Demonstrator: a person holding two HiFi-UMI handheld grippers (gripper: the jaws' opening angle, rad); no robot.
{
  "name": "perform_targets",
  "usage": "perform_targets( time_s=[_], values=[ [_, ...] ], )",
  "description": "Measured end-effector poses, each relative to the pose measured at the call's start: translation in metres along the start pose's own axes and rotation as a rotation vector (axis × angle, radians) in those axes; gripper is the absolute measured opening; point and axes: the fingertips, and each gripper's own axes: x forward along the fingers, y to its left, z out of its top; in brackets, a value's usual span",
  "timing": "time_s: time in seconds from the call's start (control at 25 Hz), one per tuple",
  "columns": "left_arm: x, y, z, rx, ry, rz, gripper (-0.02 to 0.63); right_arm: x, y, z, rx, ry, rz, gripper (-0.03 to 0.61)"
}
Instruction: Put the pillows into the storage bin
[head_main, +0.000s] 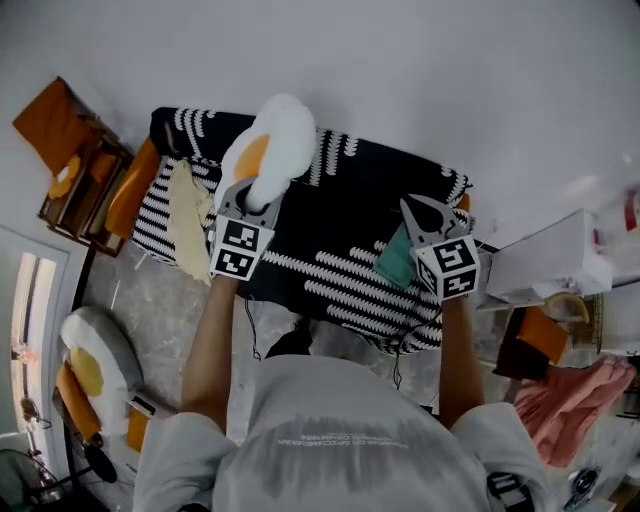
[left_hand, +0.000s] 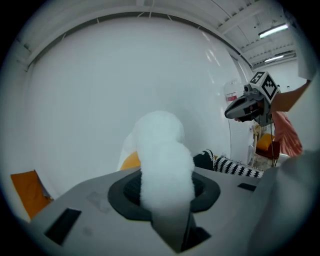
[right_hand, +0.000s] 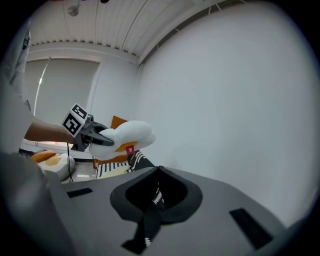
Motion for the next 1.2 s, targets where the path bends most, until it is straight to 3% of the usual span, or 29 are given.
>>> perform_targets(
  time_s=[0.32,0.48,0.72,0.96,1.2],
  values=[
    [-0.136,-0.035,0.004,-0.013,0.031,0.209,0.144,-0.042,0.063,0.033,-0.074,-0.126,0.194,0.002],
    [-0.205,-0.040,-0.021,-0.036,0.093,0.304,0.144,-0.049,0.116,0.045,-0.095,-0.157,0.297,0.002],
    [-0.290,-0.043,-0.061,-0.134,0.137,0.422,0.144,-0.054,0.187,0.049,-0.142,-0.152,0.425,0.002],
    [-0.379,-0.047,-0.087,-0.198,0.132,0.526,0.147,-0.066,0.248,0.075,-0.132,-0.233,0.460,0.003],
    [-0.490,-0.065,-0.114,-0.212,0.138,0.623,0.147,-0.101,0.336,0.097,-0.129,-0.286,0.566,0.002]
  ],
)
